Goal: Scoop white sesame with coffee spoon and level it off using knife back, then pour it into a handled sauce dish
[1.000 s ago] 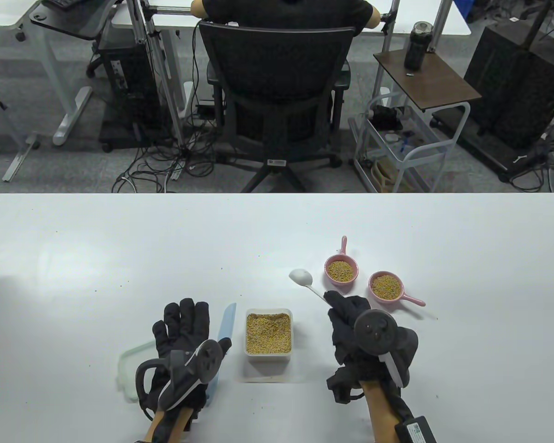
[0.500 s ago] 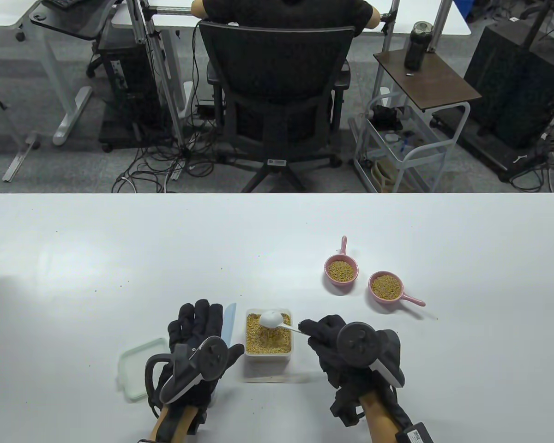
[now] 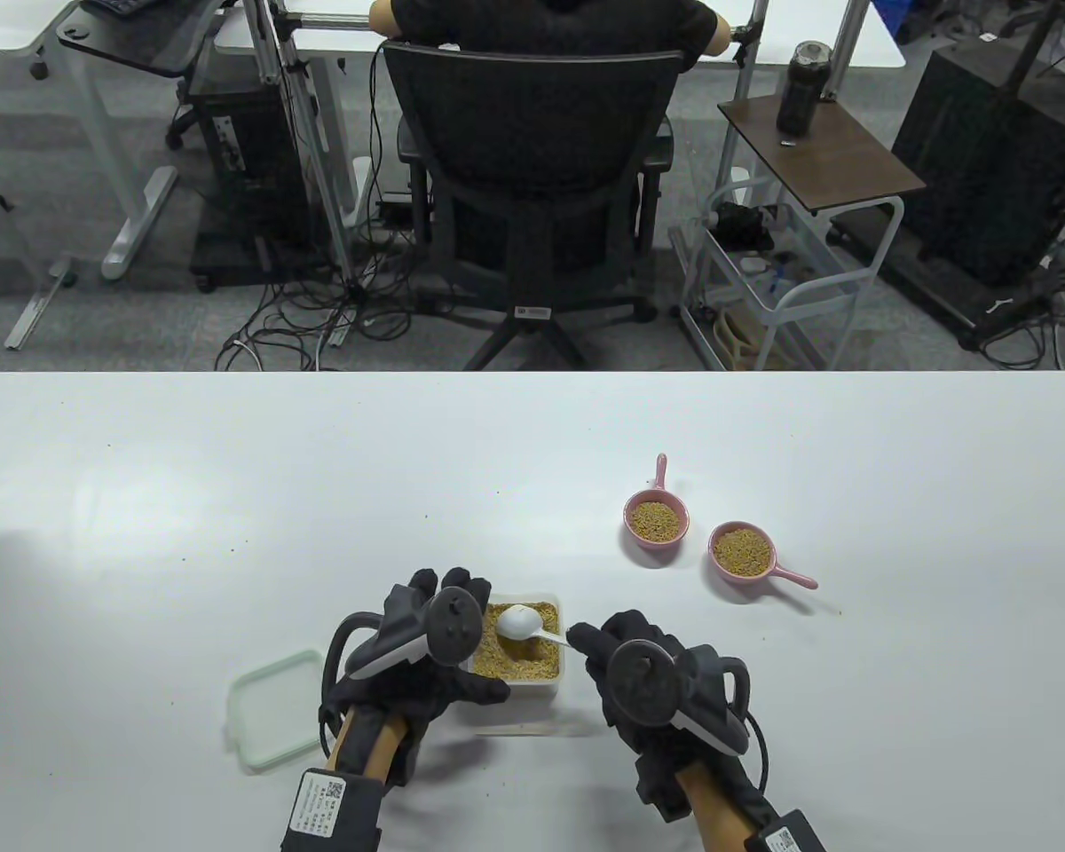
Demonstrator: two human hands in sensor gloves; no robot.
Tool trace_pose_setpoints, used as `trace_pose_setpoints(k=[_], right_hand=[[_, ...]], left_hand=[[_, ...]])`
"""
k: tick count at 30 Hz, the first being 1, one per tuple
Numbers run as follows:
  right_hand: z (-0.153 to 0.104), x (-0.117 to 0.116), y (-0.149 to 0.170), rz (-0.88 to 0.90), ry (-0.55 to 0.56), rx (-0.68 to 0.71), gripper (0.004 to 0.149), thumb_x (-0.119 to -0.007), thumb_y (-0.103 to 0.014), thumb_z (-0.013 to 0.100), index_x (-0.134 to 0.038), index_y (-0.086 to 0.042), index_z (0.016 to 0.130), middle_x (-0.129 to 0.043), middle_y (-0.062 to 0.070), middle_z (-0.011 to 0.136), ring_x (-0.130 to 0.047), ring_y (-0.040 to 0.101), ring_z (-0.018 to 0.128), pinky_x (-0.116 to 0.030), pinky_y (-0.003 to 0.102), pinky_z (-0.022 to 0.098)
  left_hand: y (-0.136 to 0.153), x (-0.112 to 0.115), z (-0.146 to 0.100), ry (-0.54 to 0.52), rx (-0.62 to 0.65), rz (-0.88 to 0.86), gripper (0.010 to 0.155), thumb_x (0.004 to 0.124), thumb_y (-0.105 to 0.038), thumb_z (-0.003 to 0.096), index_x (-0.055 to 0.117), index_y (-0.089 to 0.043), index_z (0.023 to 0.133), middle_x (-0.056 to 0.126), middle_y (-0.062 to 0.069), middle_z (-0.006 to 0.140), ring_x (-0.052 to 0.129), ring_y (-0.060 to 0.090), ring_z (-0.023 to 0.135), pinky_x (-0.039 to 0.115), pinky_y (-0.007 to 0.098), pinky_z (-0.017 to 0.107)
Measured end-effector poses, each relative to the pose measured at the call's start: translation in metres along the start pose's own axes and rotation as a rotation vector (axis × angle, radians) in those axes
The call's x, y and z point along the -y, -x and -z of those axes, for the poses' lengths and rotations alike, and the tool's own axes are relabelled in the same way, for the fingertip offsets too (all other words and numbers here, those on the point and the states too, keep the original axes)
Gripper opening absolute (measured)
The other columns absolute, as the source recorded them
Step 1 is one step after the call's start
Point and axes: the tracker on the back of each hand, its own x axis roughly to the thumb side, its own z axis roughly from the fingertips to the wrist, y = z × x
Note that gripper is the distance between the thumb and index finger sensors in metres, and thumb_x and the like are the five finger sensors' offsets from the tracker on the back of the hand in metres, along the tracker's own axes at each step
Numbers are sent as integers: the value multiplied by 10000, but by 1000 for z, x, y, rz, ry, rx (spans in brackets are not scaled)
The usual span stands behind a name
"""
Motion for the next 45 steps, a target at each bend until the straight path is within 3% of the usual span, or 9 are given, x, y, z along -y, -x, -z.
trace_pose_setpoints(k=[8, 16, 25, 36, 38, 42, 44, 45], right_hand=[[-1, 5, -14, 49, -141, 31, 417, -786, -240, 573, -852, -137, 971, -891, 147, 788, -911, 144, 385, -832, 454, 460], [6, -9, 13, 549, -273, -172, 412, -790, -216, 570, -872, -47, 936, -946, 165, 662, -918, 97, 259, -874, 406, 344], [6, -31, 35, 931, -393, -385, 416, -765, -196, 583, -862, 18, 926, -945, 179, 641, -910, 87, 249, -874, 401, 326], [6, -39, 47, 1081, -421, -411, 417, -750, -198, 591, -853, 11, 937, -934, 175, 654, -902, 87, 263, -866, 402, 337], [5, -37, 47, 1087, -409, -406, 419, -750, -200, 591, -850, 9, 940, -932, 174, 657, -900, 88, 265, -864, 403, 339], [5, -32, 49, 1108, -387, -392, 418, -748, -202, 592, -849, 4, 942, -933, 172, 659, -899, 88, 266, -863, 403, 340], [4, -30, 50, 1121, -378, -390, 418, -747, -202, 593, -850, 2, 942, -931, 172, 661, -899, 89, 267, -862, 404, 341], [4, -30, 50, 1124, -376, -388, 418, -747, -203, 593, -849, 1, 943, -932, 172, 660, -899, 90, 267, -861, 405, 341]], left_hand=[[-6, -3, 0, -2, -30, 59, 1114, 735, -727, 337, 220, -275, 1215, 277, 56, 1315, 229, 460, 1156, 317, 621, 804], [-5, -4, 1, 9, -36, 42, 1108, 745, -721, 337, 221, -289, 1213, 277, 56, 1314, 223, 462, 1151, 320, 619, 803], [-5, -3, 0, 17, -42, 26, 1107, 731, -728, 346, 195, -289, 1209, 255, 68, 1310, 208, 465, 1144, 321, 618, 802], [-4, -4, -4, 36, -41, 13, 1087, 718, -722, 384, 158, -283, 1207, 216, 61, 1304, 183, 478, 1132, 345, 638, 802], [-1, -7, -12, 0, -49, 3, 1079, 691, -723, 408, 122, -269, 1204, 168, 72, 1298, 112, 495, 1104, 290, 656, 782], [8, -14, -36, -123, -99, -46, 1031, 683, -701, 450, 160, -250, 1215, 195, 91, 1300, 137, 502, 1112, 307, 661, 785], [13, -15, -48, -152, -155, -42, 1010, 688, -694, 461, 209, -236, 1224, 256, 111, 1305, 230, 495, 1144, 359, 657, 792], [15, -14, -55, -189, -195, -25, 982, 703, -687, 459, 295, -230, 1226, 361, 117, 1302, 371, 480, 1165, 443, 640, 797]])
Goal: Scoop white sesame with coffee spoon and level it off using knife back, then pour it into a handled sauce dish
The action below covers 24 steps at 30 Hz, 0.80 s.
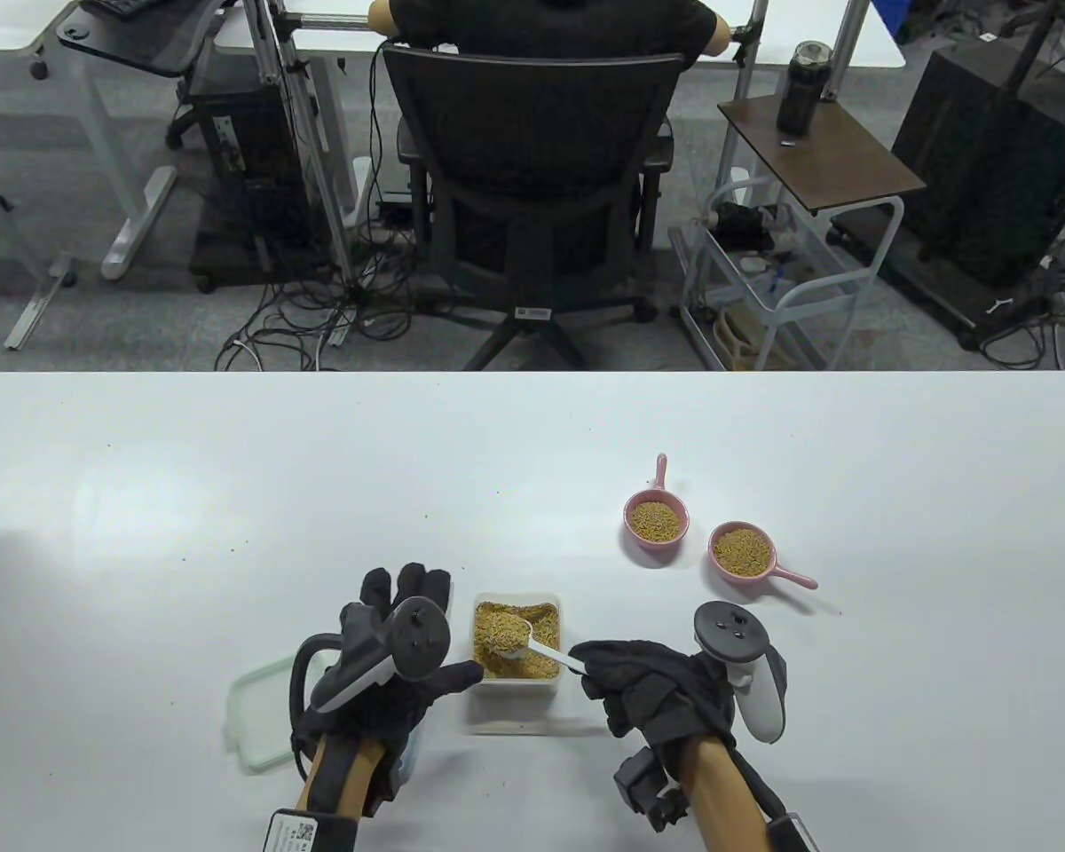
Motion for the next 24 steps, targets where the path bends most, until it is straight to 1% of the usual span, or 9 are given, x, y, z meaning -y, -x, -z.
trace_pose_setpoints(k=[2, 3, 6, 8, 11, 14, 17, 22, 24], right_hand=[[0, 1, 0, 5, 1, 3, 418, -746, -203, 594, -849, 0, 944, -931, 171, 662, -899, 91, 269, -861, 405, 343], [0, 1, 0, 5, 1, 5, 418, -747, -203, 593, -848, -1, 944, -931, 170, 663, -899, 90, 268, -861, 405, 342], [-1, 2, 0, 8, -1, 9, 418, -745, -204, 594, -848, -1, 945, -930, 171, 661, -897, 91, 267, -859, 405, 343], [-1, 2, 0, 4, 3, 10, 418, -745, -205, 594, -848, -2, 945, -930, 171, 662, -896, 92, 268, -858, 406, 344], [-2, 4, 0, 1, 10, 13, 418, -745, -204, 594, -848, -2, 946, -929, 171, 664, -897, 93, 269, -858, 407, 345], [-3, 5, 0, 7, 16, 18, 418, -745, -205, 595, -847, -4, 947, -929, 170, 665, -897, 93, 270, -857, 407, 346], [-3, 6, 0, 4, 20, 20, 418, -745, -205, 595, -845, -6, 949, -927, 170, 667, -897, 94, 271, -856, 408, 348], [-4, 8, 0, 6, 29, 18, 417, -745, -204, 596, -846, -9, 949, -927, 170, 668, -897, 95, 275, -856, 410, 351], [-4, 9, 0, 4, 31, 18, 418, -745, -205, 596, -845, -7, 950, -927, 170, 669, -897, 95, 274, -856, 409, 351]], left_hand=[[5, 5, -6, -15, -69, 13, 882, 737, -657, 462, 495, -226, 1193, 594, 91, 1249, 638, 415, 1137, 570, 593, 781], [7, 7, -8, -23, -104, 25, 833, 745, -653, 463, 581, -225, 1159, 711, 79, 1183, 787, 352, 1048, 629, 556, 762], [11, 20, -7, 22, -173, 86, 747, 759, -649, 463, 696, -227, 1077, 855, 51, 1030, 915, 287, 873, 706, 513, 701], [12, 25, -6, 36, -213, 141, 690, 771, -644, 462, 757, -234, 1016, 913, 35, 930, 954, 253, 768, 736, 492, 664], [11, 28, -5, 51, -237, 164, 622, 787, -646, 457, 832, -245, 931, 973, 16, 804, 990, 228, 641, 775, 468, 610], [6, 34, -2, 114, -244, 177, 584, 805, -642, 455, 872, -250, 883, 1003, 3, 734, 1009, 210, 573, 794, 455, 579], [0, 39, 2, 169, -238, 240, 587, 835, -624, 448, 873, -247, 896, 1012, -9, 721, 1018, 196, 554, 805, 443, 572], [-6, 42, 6, 175, -232, 265, 581, 843, -616, 448, 874, -229, 881, 1010, 0, 702, 1022, 186, 520, 819, 438, 546], [-6, 42, 7, 185, -230, 259, 580, 837, -612, 456, 863, -221, 883, 999, 9, 712, 1015, 195, 531, 814, 445, 549]])
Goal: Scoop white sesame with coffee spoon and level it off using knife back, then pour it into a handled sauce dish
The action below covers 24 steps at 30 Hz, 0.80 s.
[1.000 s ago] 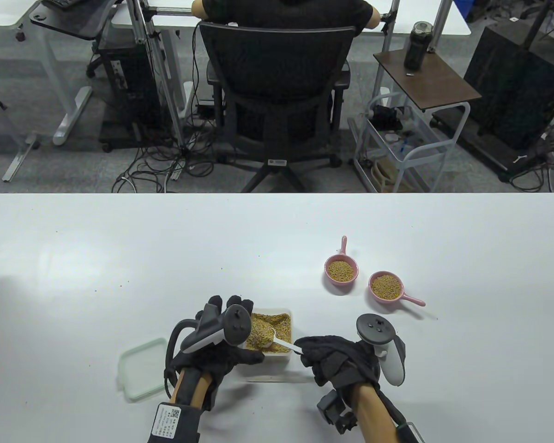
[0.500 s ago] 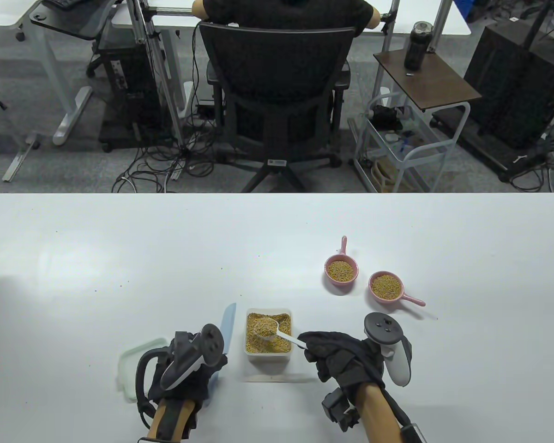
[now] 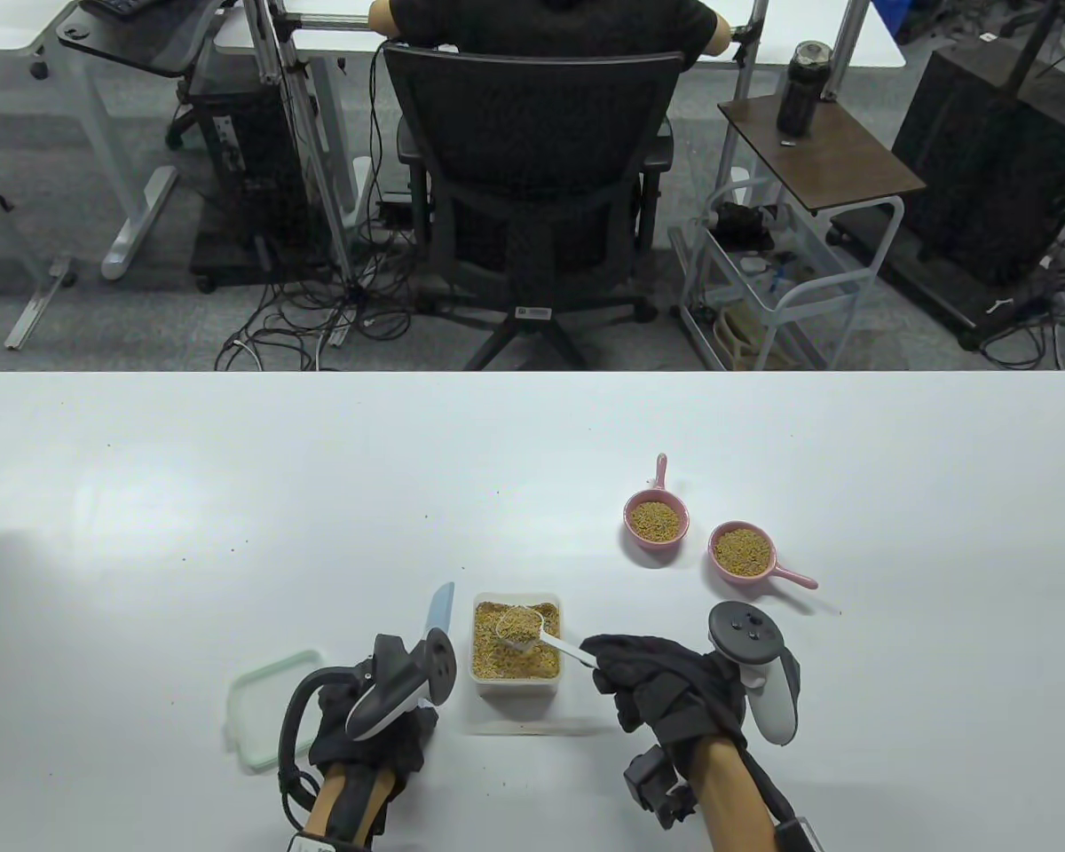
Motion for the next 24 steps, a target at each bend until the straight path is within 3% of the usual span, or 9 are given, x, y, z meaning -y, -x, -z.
trace_pose_setpoints(k=[3, 9, 15, 20, 24], right_hand=[[0, 0, 0, 0, 2, 3, 418, -745, -205, 596, -843, -8, 951, -926, 171, 670, -897, 96, 275, -855, 410, 352], [0, 1, 0, -10, 3, 3, 417, -745, -205, 597, -844, -9, 952, -925, 170, 673, -898, 96, 279, -855, 410, 356], [0, 2, 0, -14, 4, 7, 416, -745, -205, 597, -843, -13, 953, -924, 170, 673, -898, 96, 279, -855, 410, 356], [0, 2, 0, -20, 4, 7, 416, -745, -203, 599, -841, -14, 957, -921, 173, 678, -898, 98, 283, -854, 412, 361], [0, 2, -1, -35, 16, 5, 415, -745, -202, 598, -841, -16, 957, -921, 173, 679, -897, 98, 284, -854, 412, 361]], left_hand=[[1, 0, 3, 17, 18, -12, 523, 826, -593, 470, 852, -243, 858, 979, -5, 710, 1007, 191, 539, 811, 450, 555], [11, -6, -1, -51, 0, -53, 469, 814, -545, 496, 856, -253, 860, 990, -13, 715, 1022, 180, 542, 820, 427, 547], [25, -23, -20, -279, -23, -140, 445, 782, -510, 525, 830, -256, 888, 993, -5, 728, 1024, 183, 551, 818, 423, 550], [23, -28, -34, -410, 101, -258, 462, 723, -465, 571, 760, -228, 966, 920, 34, 789, 953, 221, 634, 754, 469, 618], [9, -30, -43, -493, 278, -306, 463, 684, -476, 588, 755, -229, 973, 916, 22, 775, 947, 207, 626, 755, 464, 618]])
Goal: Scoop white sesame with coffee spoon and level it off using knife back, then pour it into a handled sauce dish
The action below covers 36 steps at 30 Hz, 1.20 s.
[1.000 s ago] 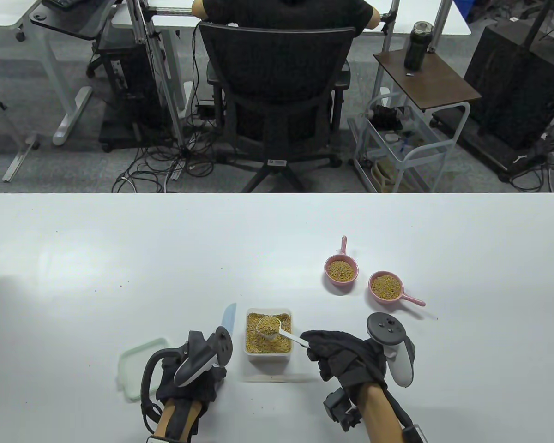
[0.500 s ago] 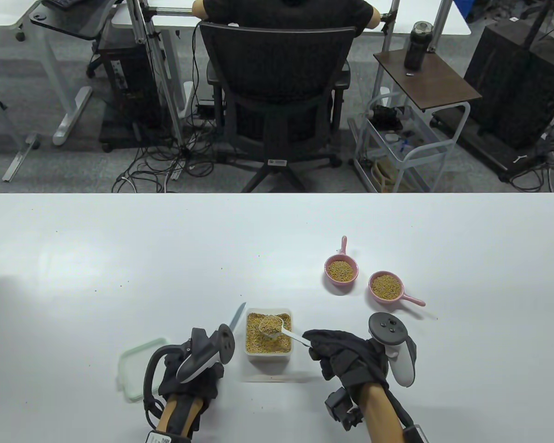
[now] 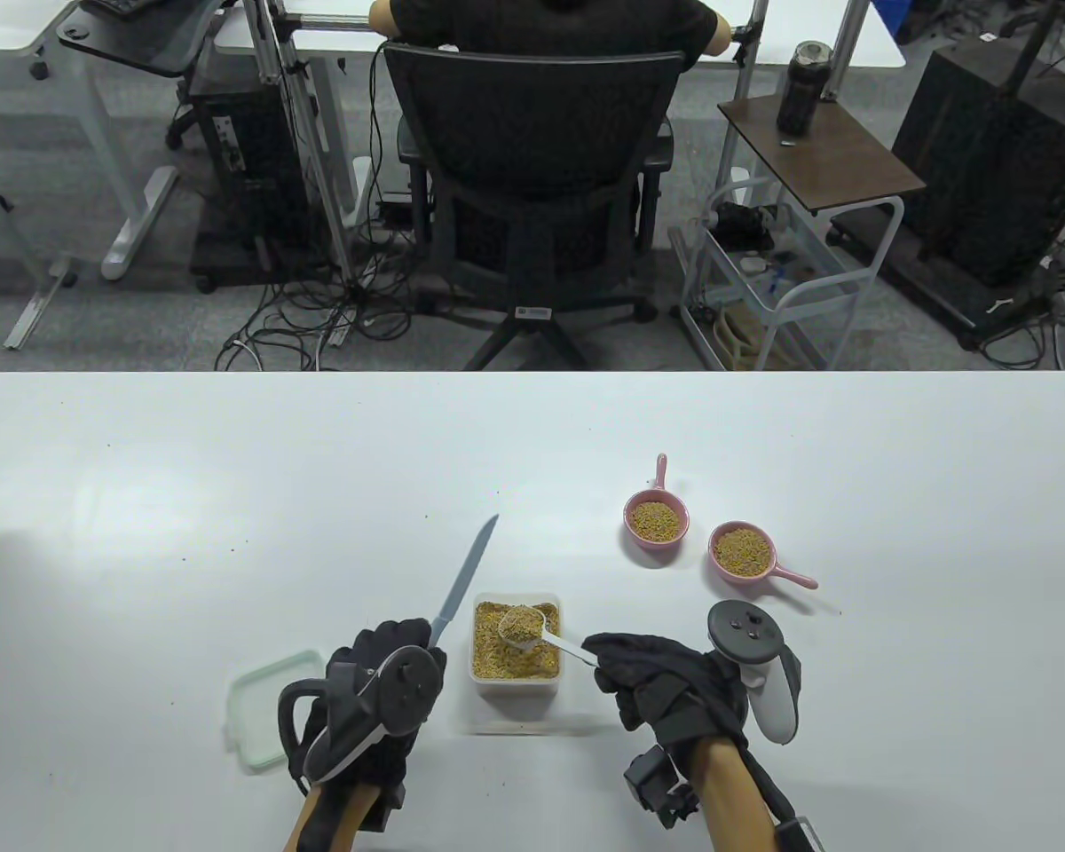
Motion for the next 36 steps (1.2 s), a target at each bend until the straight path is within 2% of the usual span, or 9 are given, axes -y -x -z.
trace_pose_setpoints(k=[1, 4, 11, 36], right_hand=[[0, 0, 0, -1, -1, 0, 416, -745, -202, 599, -839, -17, 959, -920, 173, 680, -897, 99, 285, -853, 412, 363], [0, -1, 0, -9, -1, -1, 417, -746, -202, 599, -838, -17, 960, -919, 173, 682, -897, 100, 286, -853, 412, 365], [0, 0, -1, -19, 3, -3, 416, -745, -200, 600, -835, -22, 965, -915, 174, 688, -895, 101, 292, -851, 415, 370], [-2, 4, -3, -37, -2, 1, 412, -752, -188, 596, -842, -30, 966, -911, 186, 693, -892, 115, 299, -843, 427, 378]], left_hand=[[-7, 2, -2, -29, 42, -18, 466, 688, -480, 584, 773, -224, 965, 928, 22, 756, 955, 204, 608, 764, 464, 608], [-25, 5, -4, -25, 113, 28, 466, 696, -485, 580, 800, -226, 953, 944, 14, 728, 963, 196, 586, 773, 461, 600], [-37, 11, -7, 40, 165, 35, 467, 712, -497, 573, 813, -233, 945, 952, 7, 717, 967, 192, 577, 778, 457, 597], [-16, 16, 0, 96, 25, 114, 464, 726, -498, 565, 803, -236, 941, 947, 5, 726, 965, 196, 589, 772, 459, 606]])
